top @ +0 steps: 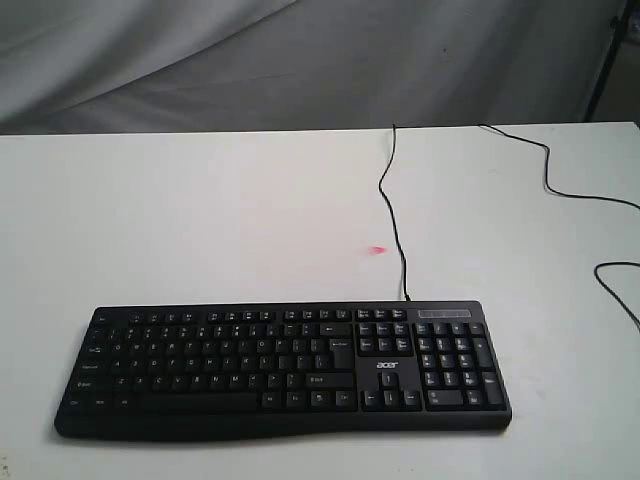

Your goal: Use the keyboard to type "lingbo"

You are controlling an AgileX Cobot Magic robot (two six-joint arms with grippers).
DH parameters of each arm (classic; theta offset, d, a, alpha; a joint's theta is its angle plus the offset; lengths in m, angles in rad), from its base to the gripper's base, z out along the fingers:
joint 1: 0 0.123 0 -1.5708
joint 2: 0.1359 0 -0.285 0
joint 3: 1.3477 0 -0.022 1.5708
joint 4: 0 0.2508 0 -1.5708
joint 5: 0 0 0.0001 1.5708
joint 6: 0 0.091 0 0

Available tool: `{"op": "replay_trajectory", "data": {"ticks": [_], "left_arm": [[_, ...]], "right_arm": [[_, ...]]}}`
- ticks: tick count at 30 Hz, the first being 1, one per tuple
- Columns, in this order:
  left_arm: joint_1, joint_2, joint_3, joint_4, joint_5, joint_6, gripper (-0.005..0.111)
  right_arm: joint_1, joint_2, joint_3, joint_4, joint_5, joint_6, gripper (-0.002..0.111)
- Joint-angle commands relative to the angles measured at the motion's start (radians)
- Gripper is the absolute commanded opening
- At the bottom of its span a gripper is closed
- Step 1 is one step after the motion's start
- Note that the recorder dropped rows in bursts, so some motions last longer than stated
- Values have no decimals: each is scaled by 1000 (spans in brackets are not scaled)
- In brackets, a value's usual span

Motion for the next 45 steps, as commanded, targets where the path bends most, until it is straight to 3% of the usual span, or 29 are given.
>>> {"op": "replay_trajectory", "data": {"ticks": [1, 9, 15, 20, 23, 26, 29, 32, 37, 45], "left_arm": [[-4, 3, 5, -1, -4, -3, 1], [-4, 3, 5, -1, -4, -3, 1], [-4, 3, 5, -1, -4, -3, 1], [-4, 3, 5, -1, -4, -3, 1], [-4, 3, 5, -1, -4, -3, 1], [-4, 3, 5, -1, -4, -3, 1], [-4, 3, 5, -1, -4, -3, 1], [-4, 3, 5, -1, -4, -3, 1], [-4, 3, 5, -1, -4, -3, 1], [-4, 3, 5, -1, -4, -3, 1]], "right_arm": [[-5, -5, -77, 4, 136, 2, 0], [-5, 218, -471, -139, 454, 2, 0], [-3, 450, -669, -226, 285, 24, 0], [-3, 578, -742, -235, 284, 32, 0], [18, 634, -756, -206, 304, 139, 0], [69, 681, -761, -157, 402, 296, 0], [155, 745, -761, -93, 525, 273, 0], [277, 861, -761, -26, 609, 126, 0], [452, 1087, -797, 155, 600, -169, 0], [573, 1430, -1046, 229, 608, -314, 0]]}}
